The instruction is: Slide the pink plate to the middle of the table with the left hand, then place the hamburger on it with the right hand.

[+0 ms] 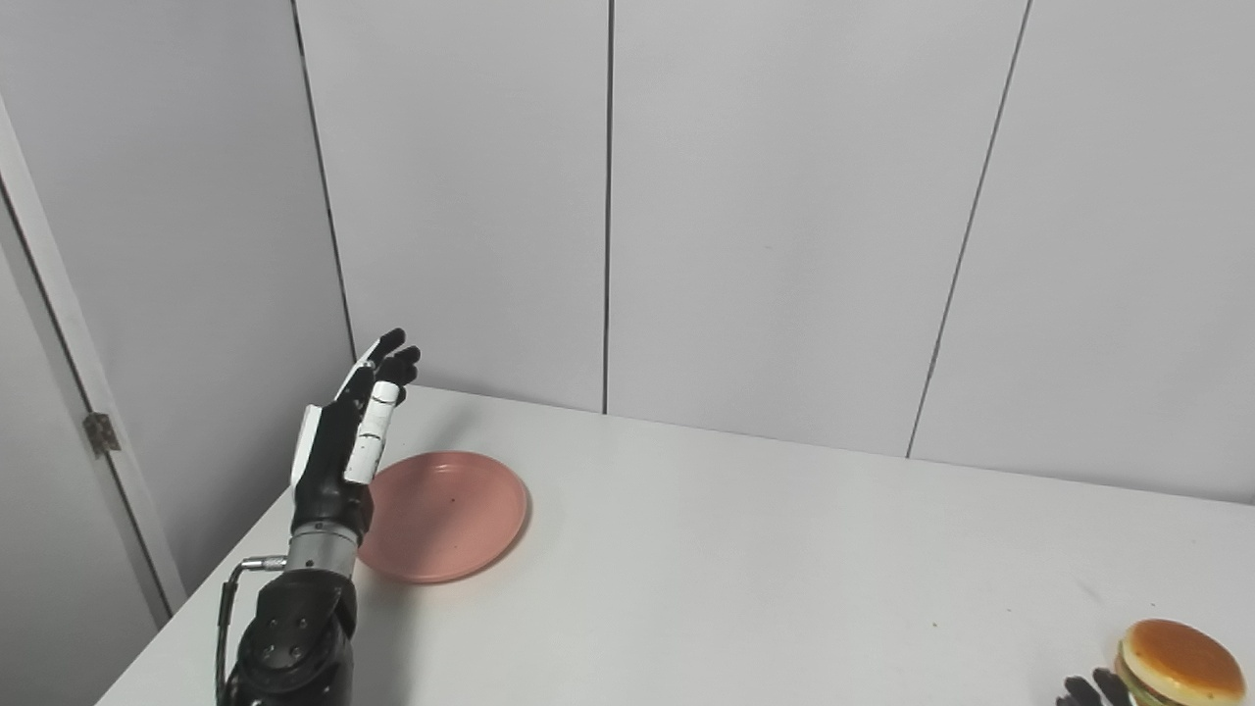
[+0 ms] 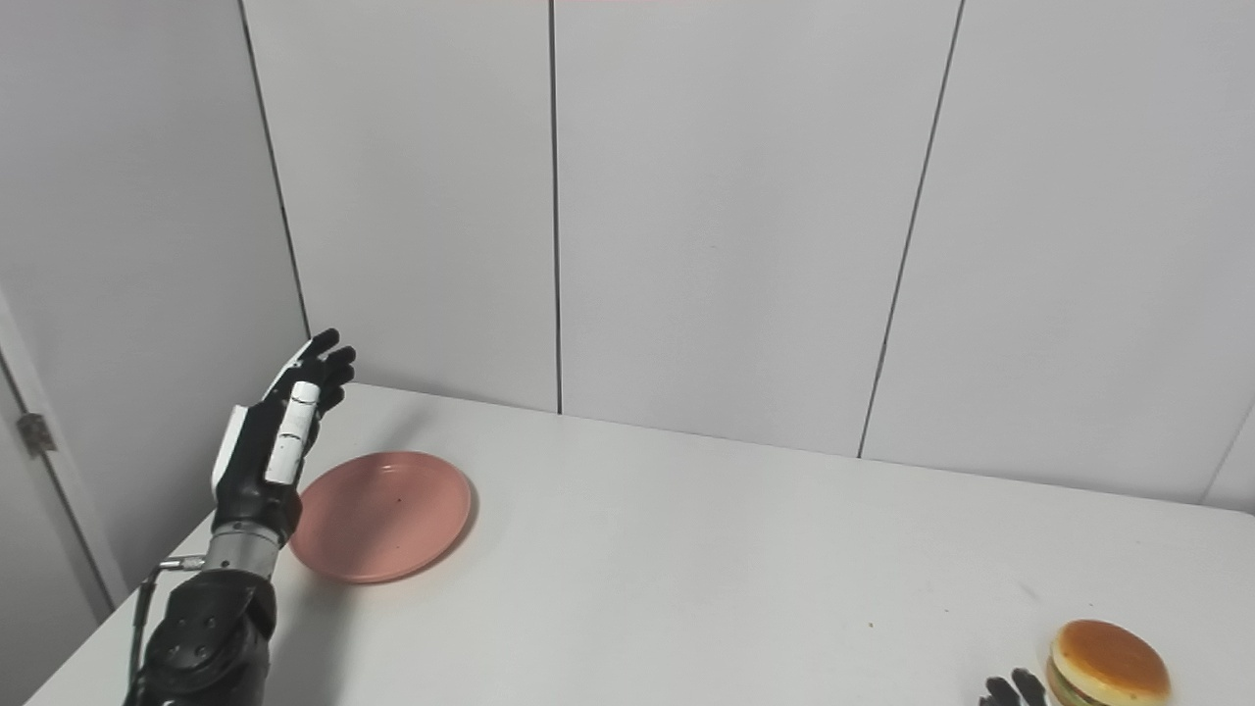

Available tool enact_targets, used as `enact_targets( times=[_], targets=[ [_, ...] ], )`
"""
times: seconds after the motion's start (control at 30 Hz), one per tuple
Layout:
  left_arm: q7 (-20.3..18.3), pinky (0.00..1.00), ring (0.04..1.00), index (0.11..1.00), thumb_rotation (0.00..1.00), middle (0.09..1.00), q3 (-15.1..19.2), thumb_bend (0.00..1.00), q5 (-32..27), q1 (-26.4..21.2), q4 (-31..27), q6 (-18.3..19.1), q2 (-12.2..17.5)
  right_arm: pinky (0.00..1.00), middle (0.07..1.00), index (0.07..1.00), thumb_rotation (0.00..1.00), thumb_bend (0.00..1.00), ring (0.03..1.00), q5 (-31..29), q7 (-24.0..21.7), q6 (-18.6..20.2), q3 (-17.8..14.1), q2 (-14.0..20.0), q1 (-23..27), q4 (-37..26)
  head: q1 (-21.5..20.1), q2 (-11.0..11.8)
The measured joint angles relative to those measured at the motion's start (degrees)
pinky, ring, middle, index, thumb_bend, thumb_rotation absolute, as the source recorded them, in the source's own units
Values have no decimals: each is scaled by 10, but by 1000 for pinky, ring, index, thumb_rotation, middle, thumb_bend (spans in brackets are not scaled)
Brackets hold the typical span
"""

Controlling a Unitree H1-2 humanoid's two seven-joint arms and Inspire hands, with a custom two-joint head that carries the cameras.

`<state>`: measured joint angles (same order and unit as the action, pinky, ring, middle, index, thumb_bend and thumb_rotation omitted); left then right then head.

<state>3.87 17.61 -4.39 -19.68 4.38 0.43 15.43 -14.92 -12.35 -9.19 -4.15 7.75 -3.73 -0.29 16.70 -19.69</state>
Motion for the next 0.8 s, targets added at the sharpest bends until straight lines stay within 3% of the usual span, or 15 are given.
enact_targets(
  times=[0.17,0.33,0.5,0.8],
  targets=[
    [1,952,907,882,856,887,12,841,-5,-23,79,-35,16,986,939,967,1000,905,953,1,4,0,2,1,0,-1,-2,-3],
    [4,943,906,872,855,887,29,867,-18,-52,198,-86,38,1000,948,982,1000,882,963,2,6,0,5,2,-1,-3,-3,-6],
    [0,934,893,860,852,881,28,829,-30,-68,294,-133,60,998,943,978,1000,891,955,1,8,0,6,5,-3,-5,-3,-11],
    [-8,900,896,860,846,883,26,772,-43,-94,420,-180,83,976,941,977,1000,893,947,3,11,0,10,10,-7,-10,-4,-16]
  ],
)
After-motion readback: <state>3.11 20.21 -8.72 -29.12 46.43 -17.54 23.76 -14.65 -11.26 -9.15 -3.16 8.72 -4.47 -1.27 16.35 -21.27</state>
